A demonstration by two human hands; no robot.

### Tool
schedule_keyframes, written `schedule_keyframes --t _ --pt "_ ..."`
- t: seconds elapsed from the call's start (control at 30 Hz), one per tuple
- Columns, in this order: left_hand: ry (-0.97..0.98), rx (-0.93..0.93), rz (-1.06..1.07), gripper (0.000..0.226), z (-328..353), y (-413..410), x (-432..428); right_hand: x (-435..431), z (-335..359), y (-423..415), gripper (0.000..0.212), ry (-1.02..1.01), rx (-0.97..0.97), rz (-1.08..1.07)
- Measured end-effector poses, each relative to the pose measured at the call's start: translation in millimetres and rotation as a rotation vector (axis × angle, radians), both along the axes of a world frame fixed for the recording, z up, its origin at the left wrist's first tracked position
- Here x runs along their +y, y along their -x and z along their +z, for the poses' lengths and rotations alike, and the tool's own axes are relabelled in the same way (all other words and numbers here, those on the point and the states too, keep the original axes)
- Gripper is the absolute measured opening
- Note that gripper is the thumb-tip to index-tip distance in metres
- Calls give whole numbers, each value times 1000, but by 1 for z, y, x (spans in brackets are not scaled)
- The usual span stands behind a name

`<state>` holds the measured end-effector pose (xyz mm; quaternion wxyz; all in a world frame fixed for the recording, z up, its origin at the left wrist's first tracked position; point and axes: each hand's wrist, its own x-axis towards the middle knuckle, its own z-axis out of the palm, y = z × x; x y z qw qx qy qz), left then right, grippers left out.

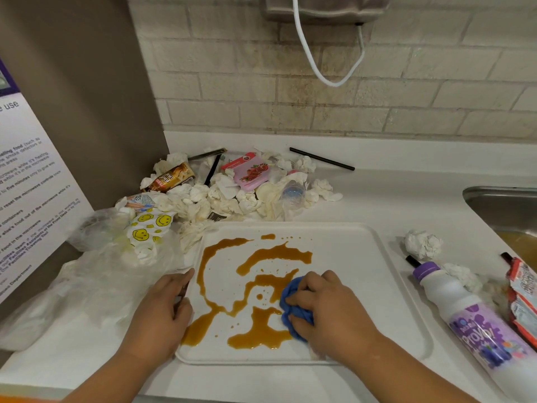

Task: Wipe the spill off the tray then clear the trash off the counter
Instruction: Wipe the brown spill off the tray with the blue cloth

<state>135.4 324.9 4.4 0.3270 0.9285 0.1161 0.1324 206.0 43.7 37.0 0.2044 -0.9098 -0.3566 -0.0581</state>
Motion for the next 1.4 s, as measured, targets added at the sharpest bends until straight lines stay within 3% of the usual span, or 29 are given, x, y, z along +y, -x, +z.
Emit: schedule_keyframes --t 0.07,0.2,0.37,0.53,0.7,0.83,0.93,1.03,1.13,1.3,1.4 --pt "-5 3 -1 50 0 0 0 -4 2 -1 10 5 -9 56" --pt "-8 1 0 51 -1 -1 1 -7 -1 -11 13 -23 3 -137" --pt "14 -15 -3 51 1 0 0 -4 -7 -3 9 -19 51 27" --pt "0 -8 -5 51 -1 0 1 2 0 -23 18 -9 10 -210" --pt "9 -8 0 50 0 0 1 -1 3 -20 20 -2 92 -25" --pt "6 -6 -1 51 -1 0 0 1 1 -32 28 30 52 -159" --pt "10 -1 2 51 0 0 1 5 2 -24 35 101 78 -73" --pt "8 -3 0 51 0 0 1 0 10 -29 23 36 153 -37" --pt "12 -3 0 51 -1 0 1 5 8 -33 27 48 119 -138" --pt "17 -11 -4 51 0 -1 0 5 12 -29 26 113 173 1" --pt "9 -16 -3 51 0 -1 0 6 11 -37 25 79 160 -95"
